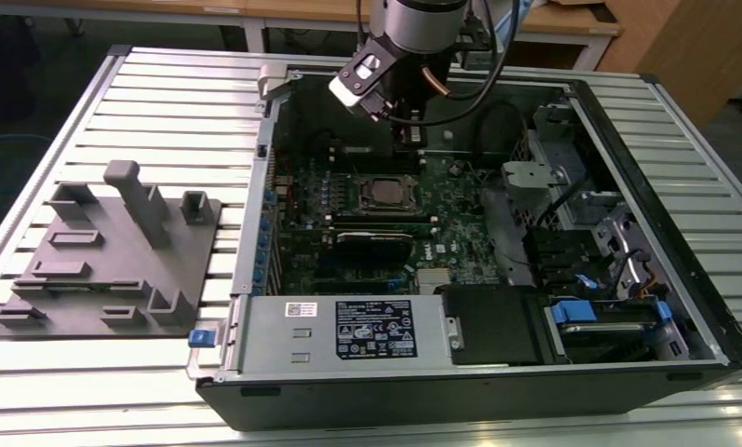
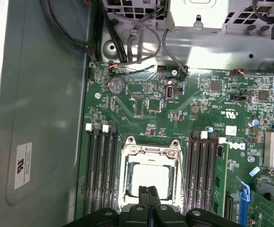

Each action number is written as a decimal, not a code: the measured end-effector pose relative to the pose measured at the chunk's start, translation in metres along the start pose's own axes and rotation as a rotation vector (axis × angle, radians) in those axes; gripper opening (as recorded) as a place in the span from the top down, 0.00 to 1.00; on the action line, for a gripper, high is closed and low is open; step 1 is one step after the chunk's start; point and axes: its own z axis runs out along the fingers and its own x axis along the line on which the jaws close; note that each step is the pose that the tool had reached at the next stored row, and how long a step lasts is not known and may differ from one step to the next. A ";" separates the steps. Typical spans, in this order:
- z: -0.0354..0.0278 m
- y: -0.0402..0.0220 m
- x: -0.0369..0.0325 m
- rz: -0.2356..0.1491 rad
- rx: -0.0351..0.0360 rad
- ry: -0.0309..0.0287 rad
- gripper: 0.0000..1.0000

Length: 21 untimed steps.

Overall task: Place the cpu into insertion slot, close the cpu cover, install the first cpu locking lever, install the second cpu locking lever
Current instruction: 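Install the first cpu locking lever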

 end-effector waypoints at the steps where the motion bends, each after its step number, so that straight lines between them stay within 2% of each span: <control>1: 0.0000 0.0000 0.0000 -0.001 0.0001 0.0001 0.89; 21: 0.0000 0.0000 0.0000 -0.027 0.0016 0.0006 0.89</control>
